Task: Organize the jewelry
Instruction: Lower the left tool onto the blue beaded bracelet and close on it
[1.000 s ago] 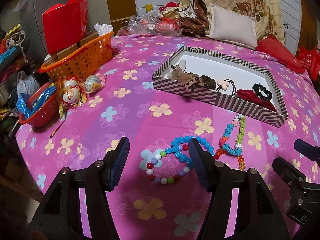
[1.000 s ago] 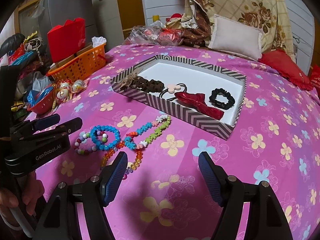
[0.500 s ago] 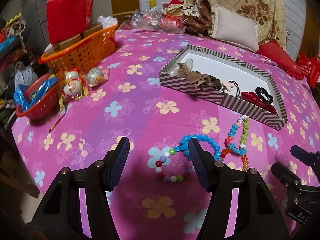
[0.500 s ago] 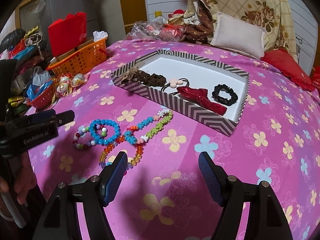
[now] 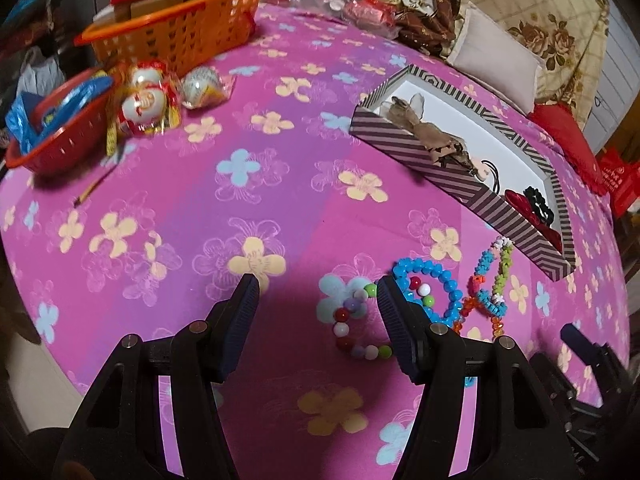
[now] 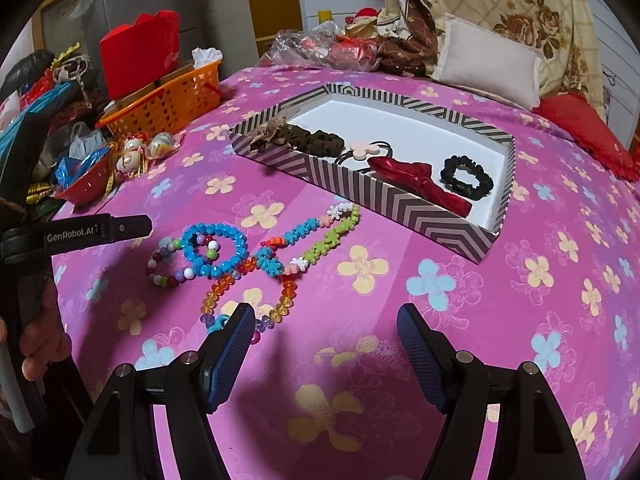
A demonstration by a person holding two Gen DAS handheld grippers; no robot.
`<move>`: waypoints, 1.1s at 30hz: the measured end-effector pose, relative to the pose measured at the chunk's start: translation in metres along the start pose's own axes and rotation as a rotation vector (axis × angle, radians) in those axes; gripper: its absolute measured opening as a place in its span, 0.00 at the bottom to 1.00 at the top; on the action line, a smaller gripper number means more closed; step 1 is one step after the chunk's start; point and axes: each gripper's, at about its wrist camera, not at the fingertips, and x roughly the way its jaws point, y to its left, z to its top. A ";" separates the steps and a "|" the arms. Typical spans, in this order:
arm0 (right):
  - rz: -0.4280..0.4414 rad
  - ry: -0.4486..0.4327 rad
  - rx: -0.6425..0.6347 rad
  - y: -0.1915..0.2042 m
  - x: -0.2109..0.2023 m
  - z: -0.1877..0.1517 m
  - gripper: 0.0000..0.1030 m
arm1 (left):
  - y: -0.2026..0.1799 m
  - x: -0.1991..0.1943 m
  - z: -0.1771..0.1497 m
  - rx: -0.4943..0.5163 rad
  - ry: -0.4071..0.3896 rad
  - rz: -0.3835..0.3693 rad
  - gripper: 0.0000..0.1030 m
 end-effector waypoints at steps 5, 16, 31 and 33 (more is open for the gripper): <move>0.001 -0.002 0.006 -0.001 0.001 0.001 0.69 | 0.006 0.005 0.002 -0.042 0.045 -0.040 0.59; 0.004 0.001 0.014 -0.003 0.002 0.002 0.69 | -0.025 0.015 0.003 -0.007 0.104 -0.121 0.59; 0.005 0.008 0.028 -0.010 0.004 0.002 0.69 | -0.040 0.016 0.006 -0.043 0.173 -0.213 0.59; 0.006 0.009 0.031 -0.011 0.005 0.002 0.69 | -0.042 0.015 0.006 -0.041 0.172 -0.216 0.59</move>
